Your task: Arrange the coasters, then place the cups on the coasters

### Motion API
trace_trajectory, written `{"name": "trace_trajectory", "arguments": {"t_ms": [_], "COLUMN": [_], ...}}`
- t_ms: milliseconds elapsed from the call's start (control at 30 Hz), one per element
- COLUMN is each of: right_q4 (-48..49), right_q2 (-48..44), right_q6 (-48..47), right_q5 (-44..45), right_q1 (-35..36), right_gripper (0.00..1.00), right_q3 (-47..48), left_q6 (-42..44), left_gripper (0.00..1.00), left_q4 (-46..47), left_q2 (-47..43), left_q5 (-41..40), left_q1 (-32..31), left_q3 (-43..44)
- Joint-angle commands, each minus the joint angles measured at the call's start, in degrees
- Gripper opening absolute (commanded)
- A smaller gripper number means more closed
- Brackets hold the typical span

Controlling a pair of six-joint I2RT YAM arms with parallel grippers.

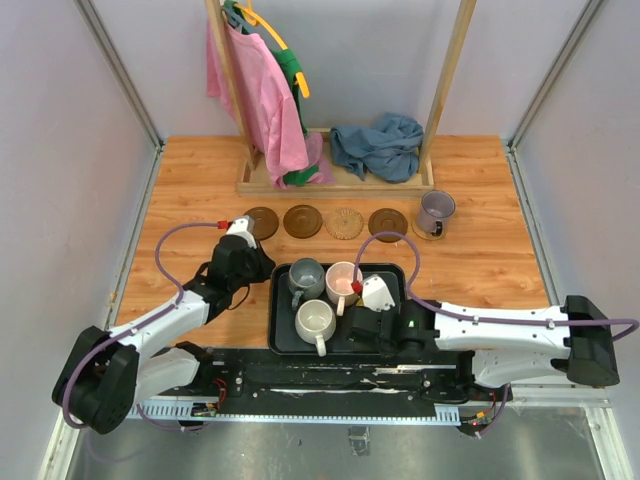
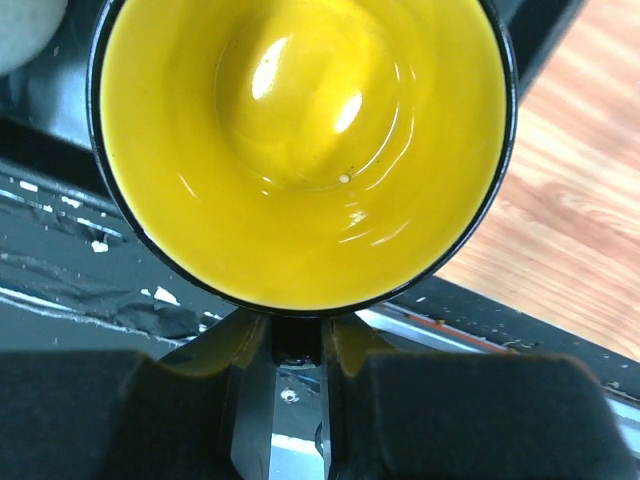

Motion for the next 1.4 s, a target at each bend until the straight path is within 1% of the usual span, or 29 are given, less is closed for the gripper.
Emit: {"name": "trace_trajectory", "arguments": {"t_ms": [0,133,233,367,500,600,700,833,1000,1200,1367], "right_q4": [-7.5,-10.6,-9.9,-3.2,4.1,9.8,14.8,21.7,28.8,29.8,27.8], "right_q2": [-2.8,-4.9,-7.8,-11.4,-11.1,-8.3,-3.3,2.3,9.5,18.2,22.5], "right_q6": [3.0,3.6,1.9,-7.7,-17.5,-23.8,-28.2,-32.7,-35.5,-35.8,-34.8], "right_q5": [12.4,19.4,22.3,21.3,18.7,15.2,11.9,6.6,0.0,-6.4,-7.9], "right_q1": [0.5,-0.9,-5.3,-14.4,-23.9,-30.0,-34.8,-40.6,-46.1,-50.1,-51.3], "right_gripper": [0.01,0.01,0.01,0.01,0.01,0.01,0.01,0.01,0.01,0.01,0.01], "right_q3": [5.3,7.1,7.6,7.3,8.5,9.3,10.7,12.3,15.4,20.3,23.4], "left_q6": [-0.1,-0.2,-0.3,-0.2,0.7,1.5,1.9,2.1,2.3,2.7,2.4], "left_gripper": [0.11,0.11,0.11,0.11,0.11,0.11,0.11,0.11,0.11,0.11,0.11], "left_q4": [0.6,1.2,1.7,2.0,1.8,1.3,1.1,1.1,1.0,0.0,-0.5], "left_q2": [-1.1,-0.7,0.3,1.6,2.6,3.9,5.6,7.6,8.7,8.9,8.2], "left_q5": [-0.7,-0.9,-0.9,-0.9,-1.6,-2.6,-3.4,-4.0,-4.8,-5.5,-5.4], "left_q1": [-0.5,-0.5,-0.5,-0.5,-0.5,-0.5,-0.5,-0.5,-0.5,-0.4,-0.4], "left_q3": [-0.5,-0.5,-0.1,1.2,3.1,4.9,6.4,7.8,8.7,9.7,9.3]}}
